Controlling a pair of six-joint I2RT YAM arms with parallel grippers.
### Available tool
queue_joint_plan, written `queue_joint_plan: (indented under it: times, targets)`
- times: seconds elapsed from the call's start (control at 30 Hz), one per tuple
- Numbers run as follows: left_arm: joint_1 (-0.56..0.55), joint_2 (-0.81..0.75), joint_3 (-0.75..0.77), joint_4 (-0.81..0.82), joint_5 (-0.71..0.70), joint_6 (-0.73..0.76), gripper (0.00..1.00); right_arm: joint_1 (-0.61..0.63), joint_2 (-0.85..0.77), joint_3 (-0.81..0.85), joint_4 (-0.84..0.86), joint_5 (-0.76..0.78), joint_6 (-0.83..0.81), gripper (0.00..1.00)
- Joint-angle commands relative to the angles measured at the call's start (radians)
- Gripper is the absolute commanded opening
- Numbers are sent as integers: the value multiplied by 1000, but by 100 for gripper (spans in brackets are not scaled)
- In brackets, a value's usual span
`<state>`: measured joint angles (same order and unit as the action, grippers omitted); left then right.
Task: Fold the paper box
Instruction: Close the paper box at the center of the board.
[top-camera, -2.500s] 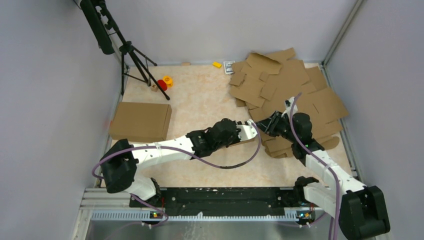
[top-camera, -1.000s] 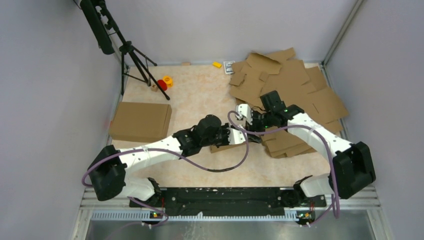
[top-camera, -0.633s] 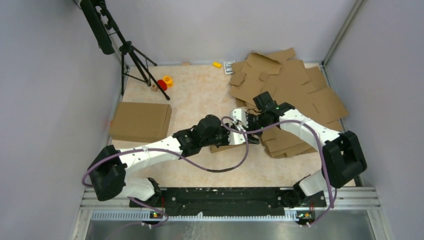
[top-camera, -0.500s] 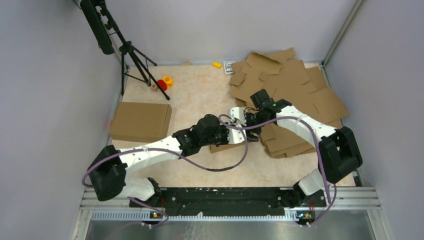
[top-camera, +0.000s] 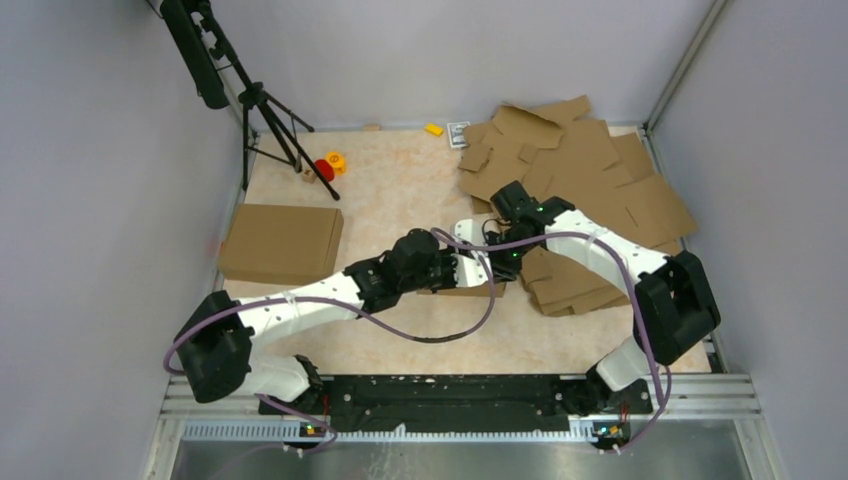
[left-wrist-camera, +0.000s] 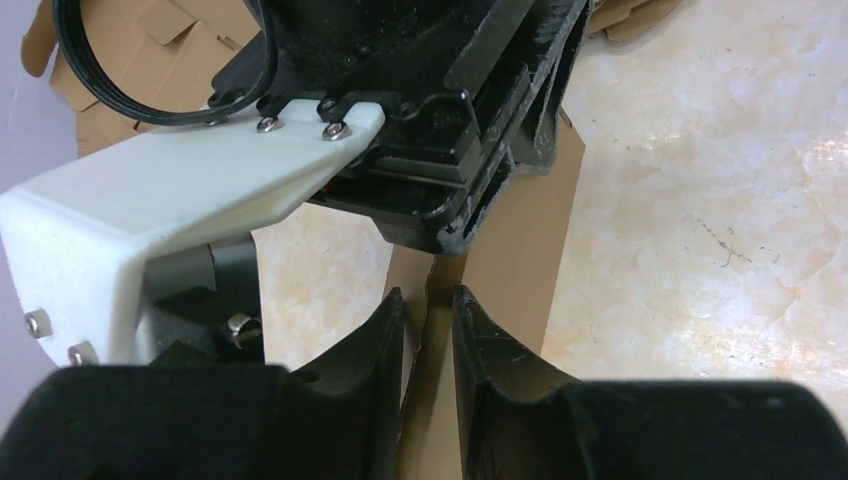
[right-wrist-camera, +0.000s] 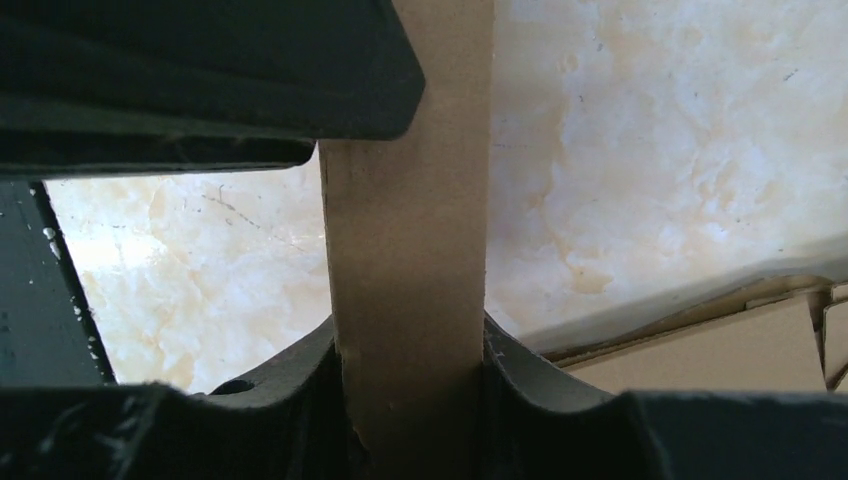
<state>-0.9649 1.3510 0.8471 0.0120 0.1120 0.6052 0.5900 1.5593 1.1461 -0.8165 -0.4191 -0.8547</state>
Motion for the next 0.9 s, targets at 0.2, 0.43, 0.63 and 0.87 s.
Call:
queue_joint_plan:
  times: [0.2, 0.43, 0.63, 0.87]
  targets:
    - [-4, -8, -39, 3, -20, -40, 37, 69, -19, 72, -108, 107, 210, 25]
    - [-4, -108, -95, 61, -56, -133, 51, 88, -61, 13, -35, 152, 334, 21]
    - [-1, -269, -156, 96, -185, -303, 58, 92, -139, -73, 84, 164, 430, 18]
    - [196, -485, -273, 171, -171, -599, 49, 102, -171, -145, 129, 162, 469, 17]
